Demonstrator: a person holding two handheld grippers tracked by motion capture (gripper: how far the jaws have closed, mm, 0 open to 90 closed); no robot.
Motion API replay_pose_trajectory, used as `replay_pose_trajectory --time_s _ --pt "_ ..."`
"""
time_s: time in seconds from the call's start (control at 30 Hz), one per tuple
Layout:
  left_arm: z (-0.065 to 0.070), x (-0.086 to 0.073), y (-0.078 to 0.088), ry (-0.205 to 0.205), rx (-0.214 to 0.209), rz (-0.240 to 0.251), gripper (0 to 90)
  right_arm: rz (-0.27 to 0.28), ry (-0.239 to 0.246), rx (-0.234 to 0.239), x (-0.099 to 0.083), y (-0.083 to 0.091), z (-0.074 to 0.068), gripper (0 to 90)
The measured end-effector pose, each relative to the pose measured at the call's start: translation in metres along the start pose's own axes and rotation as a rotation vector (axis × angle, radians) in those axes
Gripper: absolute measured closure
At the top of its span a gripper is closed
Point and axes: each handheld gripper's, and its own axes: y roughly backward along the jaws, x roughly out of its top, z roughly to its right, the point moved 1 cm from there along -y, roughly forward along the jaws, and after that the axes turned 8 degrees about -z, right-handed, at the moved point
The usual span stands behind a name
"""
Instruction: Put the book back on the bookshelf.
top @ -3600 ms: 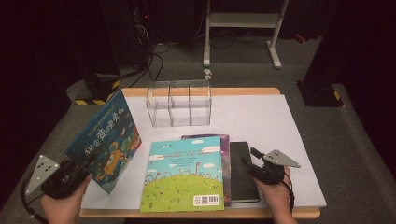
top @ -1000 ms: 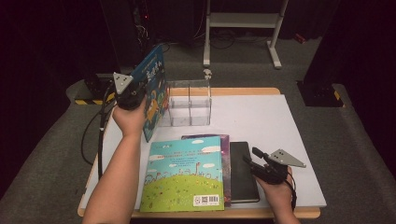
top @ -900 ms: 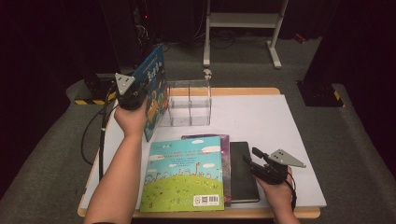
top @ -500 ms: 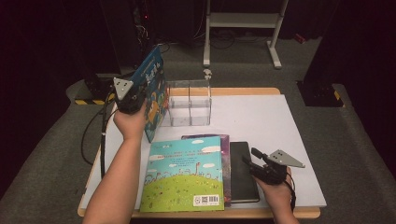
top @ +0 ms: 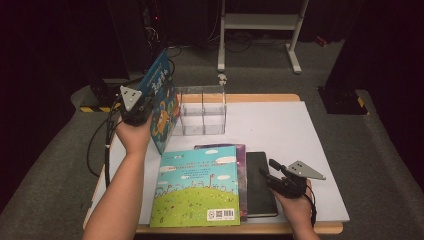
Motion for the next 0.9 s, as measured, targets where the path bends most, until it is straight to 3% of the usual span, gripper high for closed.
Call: replay_pose_trajectory --time_s 0.2,0.3,0.47,0.9 --pt "0.000 -0.002 0.000 -0.002 0.041 0.007 79.4 -0.001 -0.001 0.000 0.000 0.000 0.001 48.6" --pt "0.004 -0.002 0.000 -0.023 0.061 0.011 79.3 0.001 -0.001 -0.001 0.000 0.000 0.001 48.7" --pt "0.008 -0.005 0.000 -0.034 0.078 0.031 79.4 0.002 -0.001 0.001 0.000 0.000 0.000 48.8" --pt "0.010 -0.006 -0.006 -0.016 0.101 0.064 79.4 0.006 -0.005 0.010 0.000 0.001 0.000 48.8"
